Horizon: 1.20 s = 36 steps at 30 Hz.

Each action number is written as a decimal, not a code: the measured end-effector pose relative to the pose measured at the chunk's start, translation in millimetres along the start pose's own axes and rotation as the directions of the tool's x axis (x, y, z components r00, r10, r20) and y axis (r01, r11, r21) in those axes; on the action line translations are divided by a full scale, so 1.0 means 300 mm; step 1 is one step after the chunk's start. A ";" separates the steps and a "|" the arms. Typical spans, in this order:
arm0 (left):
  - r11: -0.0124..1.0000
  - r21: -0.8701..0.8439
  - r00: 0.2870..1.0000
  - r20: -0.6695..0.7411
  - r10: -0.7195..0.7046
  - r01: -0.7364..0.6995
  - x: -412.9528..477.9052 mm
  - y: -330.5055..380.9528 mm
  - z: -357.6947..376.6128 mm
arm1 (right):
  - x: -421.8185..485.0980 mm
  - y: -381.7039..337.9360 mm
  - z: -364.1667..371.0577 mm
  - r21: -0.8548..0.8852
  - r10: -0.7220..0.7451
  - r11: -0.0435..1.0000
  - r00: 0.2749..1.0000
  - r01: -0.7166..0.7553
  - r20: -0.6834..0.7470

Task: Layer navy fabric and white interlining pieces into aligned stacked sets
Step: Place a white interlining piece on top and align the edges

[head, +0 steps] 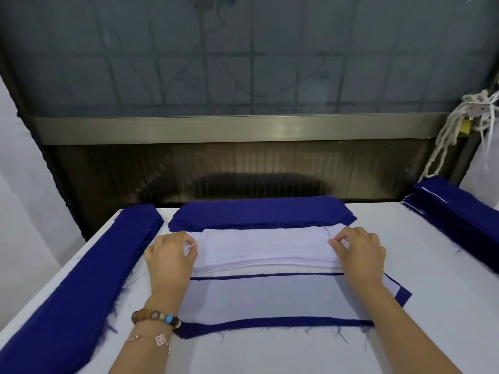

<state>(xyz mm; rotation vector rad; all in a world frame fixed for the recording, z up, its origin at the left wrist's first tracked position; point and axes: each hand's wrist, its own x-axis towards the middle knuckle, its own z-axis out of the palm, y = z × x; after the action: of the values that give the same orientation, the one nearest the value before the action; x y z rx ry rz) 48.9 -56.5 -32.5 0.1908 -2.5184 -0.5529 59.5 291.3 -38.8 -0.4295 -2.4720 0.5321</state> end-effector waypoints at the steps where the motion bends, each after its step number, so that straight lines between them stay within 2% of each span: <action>1: 0.999 -0.032 1.000 0.012 0.019 -0.018 0.003 -0.004 0.001 | 0.003 0.001 0.001 0.004 -0.011 1.000 1.000 0.011 0.008; 5: 0.986 -0.163 0.994 0.096 0.047 -0.031 0.011 -0.025 0.000 | 0.017 0.013 -0.001 0.022 -0.112 0.994 0.990 0.111 0.082; 9: 0.981 -0.186 0.993 0.093 0.070 -0.052 0.015 -0.032 -0.007 | 0.017 0.023 -0.013 0.067 -0.187 0.982 0.962 0.177 0.198; 14: 0.950 -0.311 0.988 0.129 0.086 -0.042 0.015 -0.037 -0.010 | 0.018 0.029 -0.037 0.104 -0.249 0.968 0.935 0.230 0.252; 17: 0.882 -0.470 0.994 0.084 0.067 -0.020 0.008 -0.029 -0.019 | 0.020 0.033 -0.037 0.125 -0.236 0.970 0.938 0.210 0.255; 20: 0.810 -0.585 0.998 0.002 -0.057 0.048 0.011 -0.031 -0.031 | 0.020 0.033 -0.039 0.183 -0.200 0.971 0.946 0.156 0.253; 24: 0.817 -0.553 0.982 0.013 -0.186 0.162 0.024 -0.057 -0.047 | 0.024 0.034 -0.039 0.186 -0.163 0.975 0.956 0.119 0.243; 27: 0.821 -0.535 0.978 0.052 -0.204 0.199 0.032 -0.096 -0.055 | 0.028 0.034 -0.041 0.166 -0.126 0.983 0.958 0.084 0.259; 32: 0.849 -0.496 0.979 0.019 -0.202 0.185 0.031 -0.119 -0.056 | 0.042 0.029 -0.052 0.134 -0.009 0.990 0.950 -0.034 0.311; 34: 0.822 -0.559 0.986 -0.040 -0.160 0.111 0.023 -0.116 -0.062 | 0.047 0.033 -0.055 0.118 0.028 0.990 0.940 -0.072 0.339; 36: 0.755 -0.649 0.983 -0.056 -0.174 0.097 0.021 -0.122 -0.070 | 0.053 0.039 -0.058 0.122 0.044 0.988 0.931 -0.095 0.361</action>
<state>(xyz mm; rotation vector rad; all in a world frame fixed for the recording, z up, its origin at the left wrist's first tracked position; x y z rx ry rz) 55.7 -98.3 -28.9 0.1362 -2.0636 -1.3908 59.4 312.9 -23.7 -0.3938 -2.7492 0.8735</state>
